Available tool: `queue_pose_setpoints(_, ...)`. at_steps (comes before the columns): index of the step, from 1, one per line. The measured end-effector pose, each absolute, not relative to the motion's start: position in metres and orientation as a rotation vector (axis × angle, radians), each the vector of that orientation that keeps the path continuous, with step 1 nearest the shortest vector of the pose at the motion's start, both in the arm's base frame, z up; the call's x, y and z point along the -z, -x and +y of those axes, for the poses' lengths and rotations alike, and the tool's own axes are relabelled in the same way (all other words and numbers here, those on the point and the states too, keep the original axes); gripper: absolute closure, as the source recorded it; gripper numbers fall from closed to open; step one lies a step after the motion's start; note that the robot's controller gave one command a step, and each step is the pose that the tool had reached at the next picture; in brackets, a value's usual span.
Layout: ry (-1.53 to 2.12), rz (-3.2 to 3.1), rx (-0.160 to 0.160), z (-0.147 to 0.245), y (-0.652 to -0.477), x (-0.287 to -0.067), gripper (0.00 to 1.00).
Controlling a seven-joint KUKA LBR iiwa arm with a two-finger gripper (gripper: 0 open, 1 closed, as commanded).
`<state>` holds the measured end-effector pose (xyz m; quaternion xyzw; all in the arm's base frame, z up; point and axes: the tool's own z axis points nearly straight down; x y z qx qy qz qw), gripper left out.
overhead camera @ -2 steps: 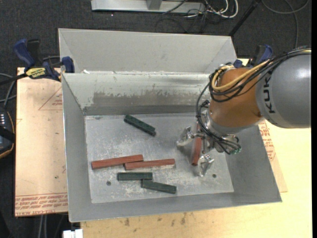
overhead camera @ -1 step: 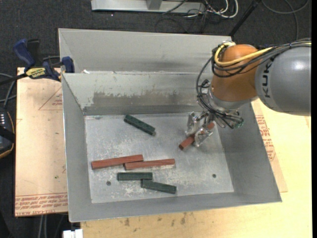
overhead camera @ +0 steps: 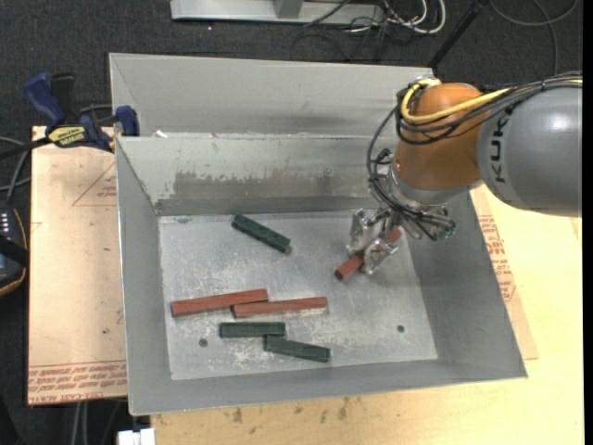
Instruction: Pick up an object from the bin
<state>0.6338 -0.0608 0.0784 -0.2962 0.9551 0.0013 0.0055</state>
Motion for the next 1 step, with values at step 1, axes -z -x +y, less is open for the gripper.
queue_pose_setpoints(1, 0.801, 3.025, 0.005, -0.0665, -0.6227, -0.2589, 1.00)
